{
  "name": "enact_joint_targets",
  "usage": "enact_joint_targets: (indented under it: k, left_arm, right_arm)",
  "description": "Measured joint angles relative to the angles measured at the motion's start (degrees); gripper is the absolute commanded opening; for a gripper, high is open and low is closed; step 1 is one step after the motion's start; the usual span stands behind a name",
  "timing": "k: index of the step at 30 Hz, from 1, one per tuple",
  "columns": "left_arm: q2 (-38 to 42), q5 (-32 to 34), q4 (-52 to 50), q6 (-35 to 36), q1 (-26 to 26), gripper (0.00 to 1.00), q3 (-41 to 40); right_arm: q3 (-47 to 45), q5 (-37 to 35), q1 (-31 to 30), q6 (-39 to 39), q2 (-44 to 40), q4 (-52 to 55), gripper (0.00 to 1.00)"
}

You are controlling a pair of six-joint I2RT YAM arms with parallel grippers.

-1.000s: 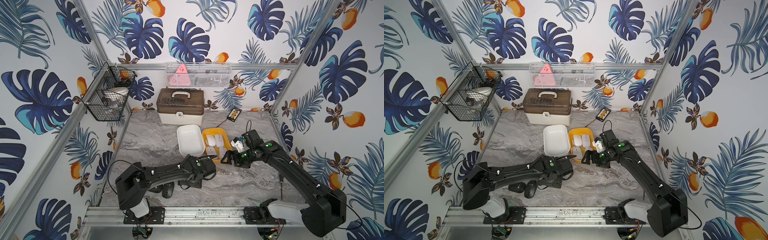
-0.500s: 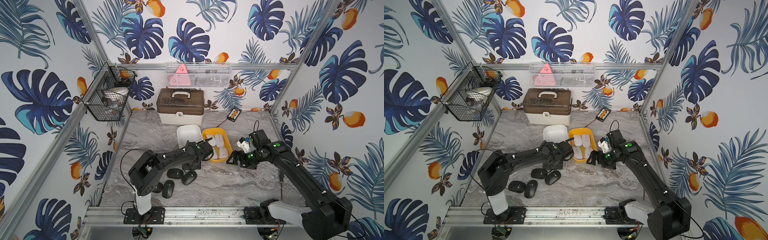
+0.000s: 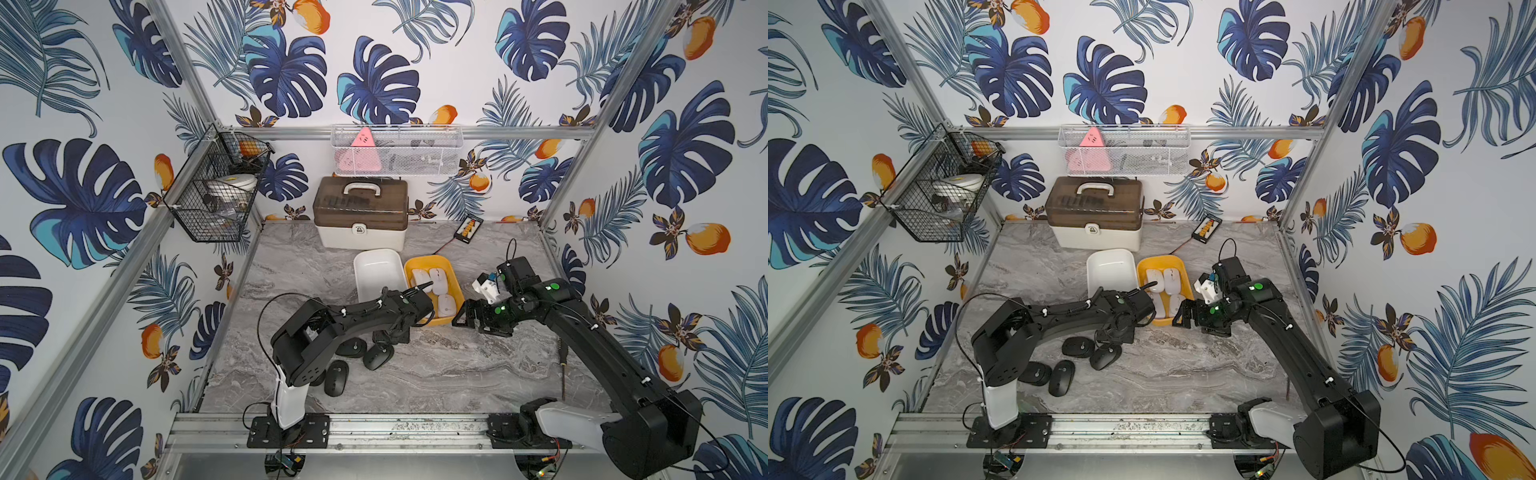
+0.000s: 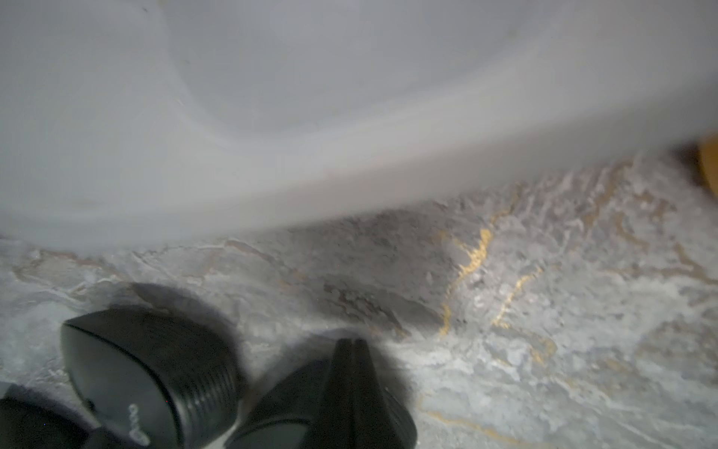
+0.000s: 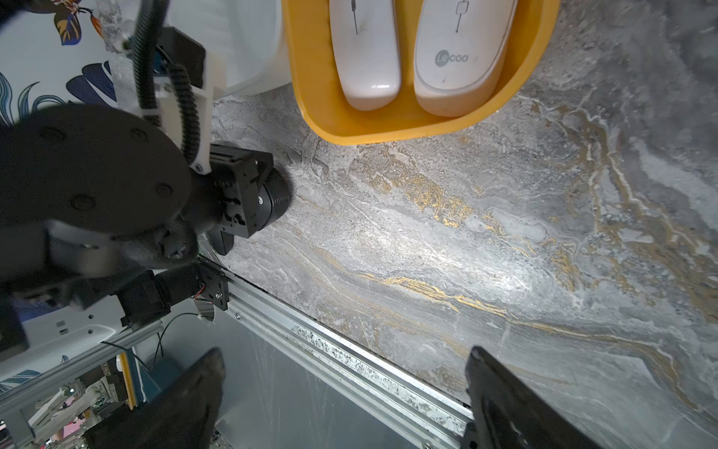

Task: Place the mice by color into the storage box
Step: Adjust the mouse at the center of the board.

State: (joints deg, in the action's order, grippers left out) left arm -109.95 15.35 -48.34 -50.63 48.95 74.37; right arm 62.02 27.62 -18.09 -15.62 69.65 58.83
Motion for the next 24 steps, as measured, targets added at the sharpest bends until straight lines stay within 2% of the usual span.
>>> enact_joint_targets:
  k: [14, 24]
  left_arm:
    - [5.33, -0.46, -1.07, -3.85, 9.33, 0.07, -7.72]
    - [13.94, -1.05, -4.66, -9.97, 15.26, 0.1, -14.53]
  right_arm:
    - [-1.11, 0.52, -0.02, 0.22, -0.87, -0.09, 0.98]
    - [-2.08, 0.98, -0.09, 0.22, -1.9, -0.07, 0.98]
